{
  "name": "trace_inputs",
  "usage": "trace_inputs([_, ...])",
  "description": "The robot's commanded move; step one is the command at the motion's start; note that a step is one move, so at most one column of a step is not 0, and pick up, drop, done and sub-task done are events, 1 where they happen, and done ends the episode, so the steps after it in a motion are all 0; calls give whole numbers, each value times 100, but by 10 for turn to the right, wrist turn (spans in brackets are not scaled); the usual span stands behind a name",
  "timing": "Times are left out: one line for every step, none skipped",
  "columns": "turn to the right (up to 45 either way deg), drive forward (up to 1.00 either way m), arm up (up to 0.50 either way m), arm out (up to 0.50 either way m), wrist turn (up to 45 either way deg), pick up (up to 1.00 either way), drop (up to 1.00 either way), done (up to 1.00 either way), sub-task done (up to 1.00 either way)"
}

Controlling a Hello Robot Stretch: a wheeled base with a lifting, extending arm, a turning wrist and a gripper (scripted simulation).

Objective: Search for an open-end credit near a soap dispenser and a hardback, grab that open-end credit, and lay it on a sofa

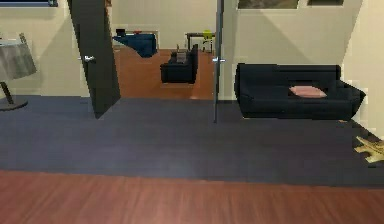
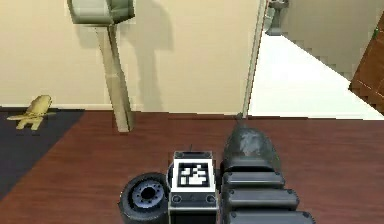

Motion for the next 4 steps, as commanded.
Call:
trace_inputs([-180, 0, 0, 0, 0, 0, 0, 0, 0])
trace_inputs([0, 100, 0, 0, 0, 0, 0, 0, 0])
trace_inputs([0, 100, 0, 0, 0, 0, 0, 0, 0])
trace_inputs([-30, 0, 0, 0, 0, 0, 0, 0, 0])
